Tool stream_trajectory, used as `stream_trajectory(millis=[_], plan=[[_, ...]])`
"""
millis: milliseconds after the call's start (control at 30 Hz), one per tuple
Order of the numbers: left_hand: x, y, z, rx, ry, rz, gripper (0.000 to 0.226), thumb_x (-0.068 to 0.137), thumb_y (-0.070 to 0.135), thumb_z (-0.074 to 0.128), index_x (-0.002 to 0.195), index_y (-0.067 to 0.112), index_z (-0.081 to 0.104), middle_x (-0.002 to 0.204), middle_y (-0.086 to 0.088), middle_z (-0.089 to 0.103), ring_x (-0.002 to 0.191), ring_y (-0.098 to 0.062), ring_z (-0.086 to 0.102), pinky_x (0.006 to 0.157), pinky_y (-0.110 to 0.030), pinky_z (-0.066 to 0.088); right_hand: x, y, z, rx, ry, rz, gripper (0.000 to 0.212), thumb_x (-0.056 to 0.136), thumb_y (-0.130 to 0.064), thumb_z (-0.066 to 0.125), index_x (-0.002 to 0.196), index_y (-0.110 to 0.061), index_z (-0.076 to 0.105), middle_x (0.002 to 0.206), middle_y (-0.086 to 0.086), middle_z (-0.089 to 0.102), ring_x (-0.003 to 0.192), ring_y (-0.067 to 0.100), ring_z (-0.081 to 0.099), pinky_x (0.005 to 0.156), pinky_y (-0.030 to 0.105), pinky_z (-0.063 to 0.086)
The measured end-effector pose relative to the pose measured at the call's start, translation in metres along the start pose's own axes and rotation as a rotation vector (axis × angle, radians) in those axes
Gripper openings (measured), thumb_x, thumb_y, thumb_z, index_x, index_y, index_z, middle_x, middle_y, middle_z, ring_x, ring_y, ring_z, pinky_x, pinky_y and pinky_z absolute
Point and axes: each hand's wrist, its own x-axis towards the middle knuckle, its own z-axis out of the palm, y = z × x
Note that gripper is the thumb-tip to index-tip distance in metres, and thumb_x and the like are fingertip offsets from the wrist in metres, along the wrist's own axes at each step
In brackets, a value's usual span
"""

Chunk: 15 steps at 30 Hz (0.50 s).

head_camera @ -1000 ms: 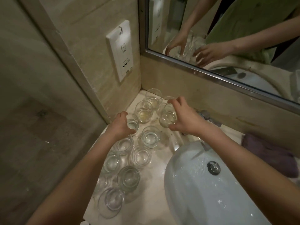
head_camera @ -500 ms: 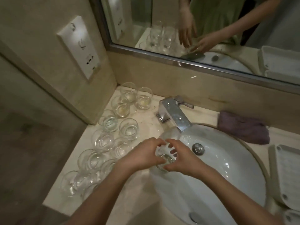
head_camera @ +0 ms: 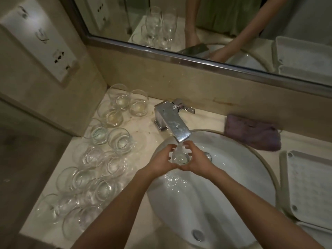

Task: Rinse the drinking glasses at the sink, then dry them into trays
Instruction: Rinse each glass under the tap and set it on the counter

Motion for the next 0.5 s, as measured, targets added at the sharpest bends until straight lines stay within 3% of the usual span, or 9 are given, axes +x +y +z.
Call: stream_trajectory(millis=[133,233,333,400,500], plan=[[0.006,-0.005,0.004,-0.091,0.021,-0.029,0.066,0.073,0.008,0.081,0.129,0.012,0.047,0.122,-0.002,0.055,0.104,-0.018,0.061,0.088,-0.035,0.054,0.008,0.000,-0.003,-0.039,-0.038,-0.014,0.088,0.066,-0.018,0.087,0.136,-0.018,0.034,0.122,0.002,0.049,0.110,0.018,0.053,0.077,0.026,0.049],[0.005,-0.012,0.003,-0.207,0.045,-0.104,0.059,0.073,0.000,0.079,0.121,0.014,0.048,0.115,-0.006,0.054,0.093,-0.013,0.058,0.072,-0.011,0.050,0.013,-0.005,-0.009,-0.109,-0.109,0.024,0.089,0.067,-0.024,0.086,0.134,-0.018,0.029,0.121,0.000,0.049,0.099,0.018,0.057,0.070,0.022,0.048],[0.002,-0.010,-0.001,-0.151,0.043,-0.102,0.063,0.077,0.009,0.079,0.133,0.015,0.049,0.116,-0.001,0.056,0.105,-0.011,0.055,0.068,-0.004,0.042,0.015,-0.003,-0.017,-0.085,-0.148,0.063,0.077,0.065,-0.024,0.087,0.123,-0.016,0.036,0.118,-0.003,0.050,0.083,0.011,0.054,0.058,0.011,0.039],[0.001,-0.005,-0.001,-0.059,0.027,-0.062,0.064,0.080,0.013,0.077,0.137,0.020,0.048,0.114,0.004,0.053,0.100,-0.007,0.053,0.073,-0.008,0.040,0.012,0.002,-0.018,0.019,-0.148,0.094,0.075,0.063,-0.020,0.089,0.119,-0.018,0.039,0.117,-0.005,0.052,0.079,0.008,0.053,0.062,0.015,0.041],[0.001,-0.003,-0.001,-0.047,0.023,-0.046,0.065,0.080,0.011,0.075,0.138,0.023,0.048,0.116,0.004,0.053,0.088,-0.004,0.057,0.074,-0.010,0.042,0.002,0.009,-0.009,0.150,-0.064,0.116,0.076,0.062,-0.017,0.090,0.117,-0.019,0.038,0.114,-0.010,0.051,0.089,0.010,0.054,0.076,0.025,0.049]])
